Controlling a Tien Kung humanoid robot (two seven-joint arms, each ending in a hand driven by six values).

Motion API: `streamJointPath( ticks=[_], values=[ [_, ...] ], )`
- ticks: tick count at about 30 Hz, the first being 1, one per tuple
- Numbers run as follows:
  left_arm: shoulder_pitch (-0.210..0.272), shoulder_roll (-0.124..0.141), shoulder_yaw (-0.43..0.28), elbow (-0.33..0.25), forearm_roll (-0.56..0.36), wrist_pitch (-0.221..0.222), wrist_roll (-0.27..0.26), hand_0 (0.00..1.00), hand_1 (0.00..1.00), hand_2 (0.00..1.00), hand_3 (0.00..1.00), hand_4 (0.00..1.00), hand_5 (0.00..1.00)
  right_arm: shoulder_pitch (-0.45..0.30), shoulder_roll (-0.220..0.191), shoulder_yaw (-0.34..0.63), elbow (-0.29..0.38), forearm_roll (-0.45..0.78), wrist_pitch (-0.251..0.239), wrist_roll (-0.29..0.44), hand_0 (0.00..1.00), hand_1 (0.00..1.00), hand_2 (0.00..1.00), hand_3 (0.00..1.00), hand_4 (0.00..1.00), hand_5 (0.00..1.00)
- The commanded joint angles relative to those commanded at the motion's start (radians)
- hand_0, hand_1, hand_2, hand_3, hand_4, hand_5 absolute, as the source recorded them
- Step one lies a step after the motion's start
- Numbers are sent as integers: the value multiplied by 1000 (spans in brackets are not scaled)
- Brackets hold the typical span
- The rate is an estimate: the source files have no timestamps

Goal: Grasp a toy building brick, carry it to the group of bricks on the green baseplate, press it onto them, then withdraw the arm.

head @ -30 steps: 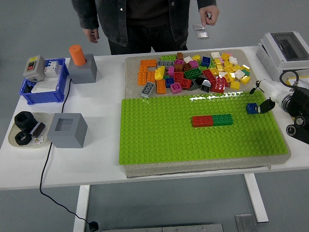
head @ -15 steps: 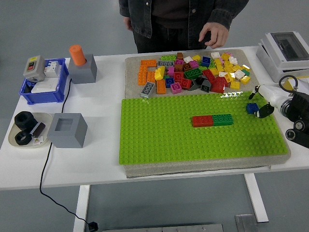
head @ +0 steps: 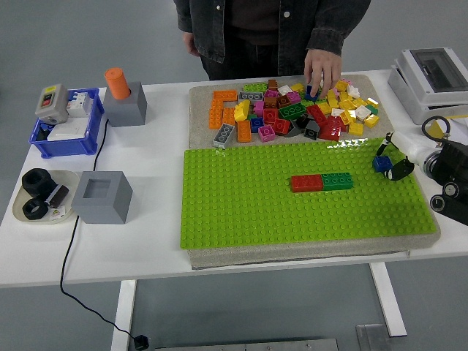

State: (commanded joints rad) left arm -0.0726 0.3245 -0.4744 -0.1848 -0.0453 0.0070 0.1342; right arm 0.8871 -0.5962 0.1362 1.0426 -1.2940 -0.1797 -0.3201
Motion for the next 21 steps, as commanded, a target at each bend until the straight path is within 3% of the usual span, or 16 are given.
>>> streamJointPath(
  ticks=[9,10,16,17,21],
  values=[
    [0,0,2,0,-2,0,-2,808,849,835,785,917,532,-6,4,2,-5,9,-6,4,998,998,998,647,673,2],
    [0,0,3,0,-2,0,-2,808,850,835,785,914,529,-7,4,2,-5,9,-6,4,998,998,998,623,604,2],
    [-1,0,5,0,-4,-1,-4,808,850,835,785,914,529,-6,8,7,-9,7,-3,4,998,998,998,623,604,2],
    [-1,0,6,0,-5,-1,-4,808,850,835,785,913,528,-6,8,8,-10,7,-1,4,998,998,998,611,538,2],
    [-1,0,10,0,-8,-2,-5,808,850,835,785,913,528,-6,9,12,-14,2,5,1,998,998,998,611,538,2]
  ],
)
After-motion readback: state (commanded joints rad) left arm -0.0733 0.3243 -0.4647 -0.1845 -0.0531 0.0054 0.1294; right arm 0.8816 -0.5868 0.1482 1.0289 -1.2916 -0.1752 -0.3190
